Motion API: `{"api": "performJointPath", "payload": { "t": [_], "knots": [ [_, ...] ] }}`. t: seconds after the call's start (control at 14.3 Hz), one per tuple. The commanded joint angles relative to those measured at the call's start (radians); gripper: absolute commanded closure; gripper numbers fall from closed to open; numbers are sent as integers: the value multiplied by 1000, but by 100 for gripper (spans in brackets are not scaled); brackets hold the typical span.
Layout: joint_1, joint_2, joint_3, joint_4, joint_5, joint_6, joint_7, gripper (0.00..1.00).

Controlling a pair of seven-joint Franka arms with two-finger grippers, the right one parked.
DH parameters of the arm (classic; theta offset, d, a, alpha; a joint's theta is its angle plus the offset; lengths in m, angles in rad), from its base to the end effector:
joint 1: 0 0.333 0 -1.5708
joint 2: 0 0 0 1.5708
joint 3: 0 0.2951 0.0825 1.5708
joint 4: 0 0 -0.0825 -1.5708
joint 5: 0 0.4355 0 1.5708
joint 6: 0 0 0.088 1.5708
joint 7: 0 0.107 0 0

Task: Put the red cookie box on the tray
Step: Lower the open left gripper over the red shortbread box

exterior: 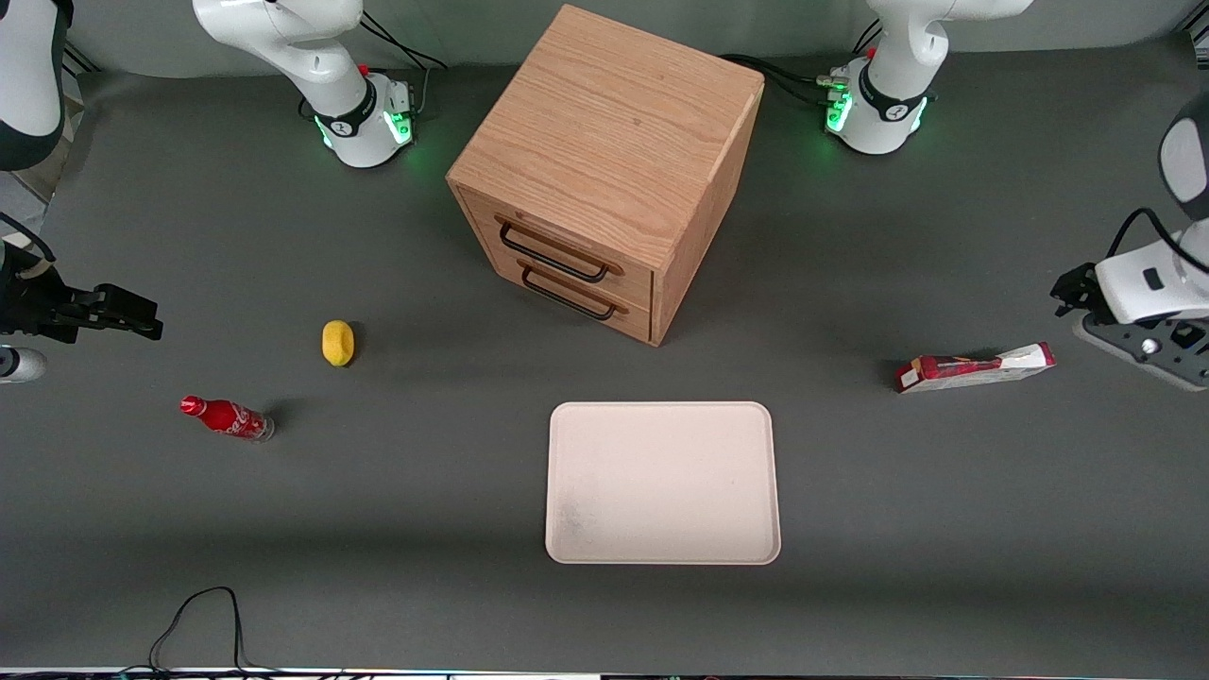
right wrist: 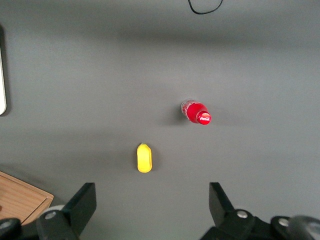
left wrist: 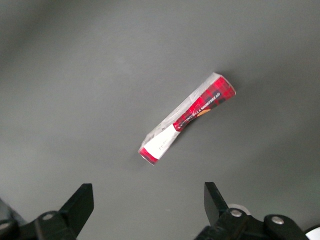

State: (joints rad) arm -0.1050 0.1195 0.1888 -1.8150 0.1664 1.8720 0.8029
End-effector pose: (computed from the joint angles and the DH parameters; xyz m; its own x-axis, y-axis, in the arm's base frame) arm 0.6318 0.0627 0.4286 0.7089 -0.6838 -0.1726 -0.7017 -0.7084 -0.0760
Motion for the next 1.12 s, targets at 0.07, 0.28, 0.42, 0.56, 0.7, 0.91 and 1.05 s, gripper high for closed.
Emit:
{"api": "performJointPath", "payload": {
  "t": [0.07, 0.28, 0.42, 0.56, 0.7, 0.91, 1.05],
  "knots": [
    [1, 17, 10, -81, -2, 100, 329, 2],
    [5, 32, 15, -162, -4, 200, 415, 2],
    [10, 54, 17, -231, -82, 291, 490, 2],
    [8, 81, 17, -269, -168, 340, 564, 2],
    [10, 109, 20, -314, -198, 427, 614, 3],
    [8, 149, 49, -352, -222, 506, 621, 5],
    [8, 173, 49, -352, -223, 539, 624, 5]
  ]
}}
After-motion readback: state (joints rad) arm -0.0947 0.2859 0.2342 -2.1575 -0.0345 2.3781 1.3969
